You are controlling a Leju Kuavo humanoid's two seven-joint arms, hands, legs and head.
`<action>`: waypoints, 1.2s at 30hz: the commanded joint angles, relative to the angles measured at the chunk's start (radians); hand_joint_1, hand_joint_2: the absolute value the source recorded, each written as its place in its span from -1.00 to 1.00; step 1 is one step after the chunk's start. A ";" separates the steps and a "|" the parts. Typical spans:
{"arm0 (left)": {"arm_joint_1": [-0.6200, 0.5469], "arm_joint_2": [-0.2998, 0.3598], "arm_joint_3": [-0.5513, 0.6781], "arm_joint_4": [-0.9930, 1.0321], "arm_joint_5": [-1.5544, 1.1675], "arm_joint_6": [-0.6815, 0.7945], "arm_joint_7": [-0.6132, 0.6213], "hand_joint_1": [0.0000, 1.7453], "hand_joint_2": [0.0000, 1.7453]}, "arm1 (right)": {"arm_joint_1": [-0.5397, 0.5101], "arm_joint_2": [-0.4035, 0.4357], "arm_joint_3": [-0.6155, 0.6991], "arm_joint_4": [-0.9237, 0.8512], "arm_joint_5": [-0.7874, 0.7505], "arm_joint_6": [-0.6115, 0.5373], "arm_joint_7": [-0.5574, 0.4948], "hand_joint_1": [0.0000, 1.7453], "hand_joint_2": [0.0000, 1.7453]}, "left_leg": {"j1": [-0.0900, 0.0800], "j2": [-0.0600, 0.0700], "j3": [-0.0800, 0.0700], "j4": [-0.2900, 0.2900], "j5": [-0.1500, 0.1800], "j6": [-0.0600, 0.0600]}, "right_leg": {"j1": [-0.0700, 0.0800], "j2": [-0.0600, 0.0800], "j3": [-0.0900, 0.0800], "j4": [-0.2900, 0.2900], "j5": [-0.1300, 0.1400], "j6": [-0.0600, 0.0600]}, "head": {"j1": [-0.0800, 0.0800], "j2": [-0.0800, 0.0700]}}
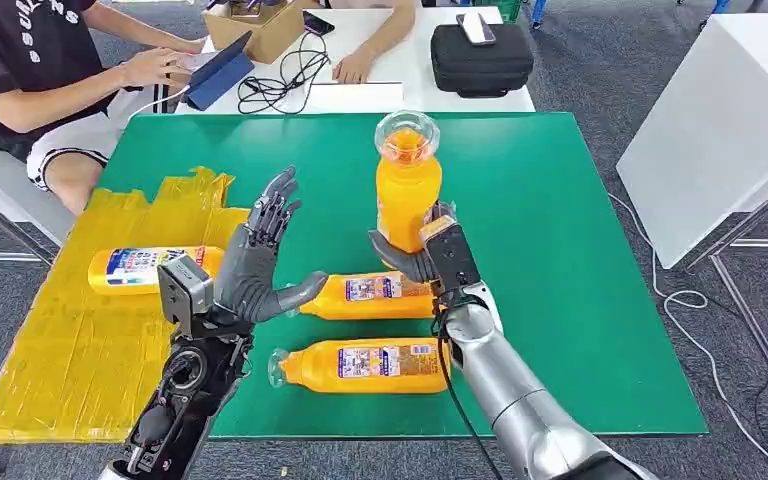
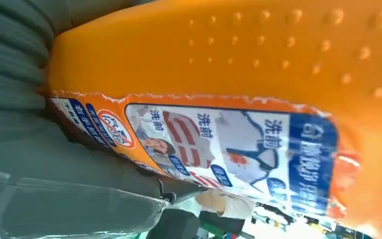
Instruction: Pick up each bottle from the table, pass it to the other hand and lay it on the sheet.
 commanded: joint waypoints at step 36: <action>0.016 0.012 -0.013 0.015 0.001 0.006 -0.011 -1.00 1.00 | 0.080 -0.013 0.422 -0.070 0.295 0.196 0.061 1.00 1.00 | 0.002 -0.001 0.003 -0.001 -0.001 -0.001 | 0.001 -0.002 0.005 -0.002 -0.002 0.000 | 0.000 0.000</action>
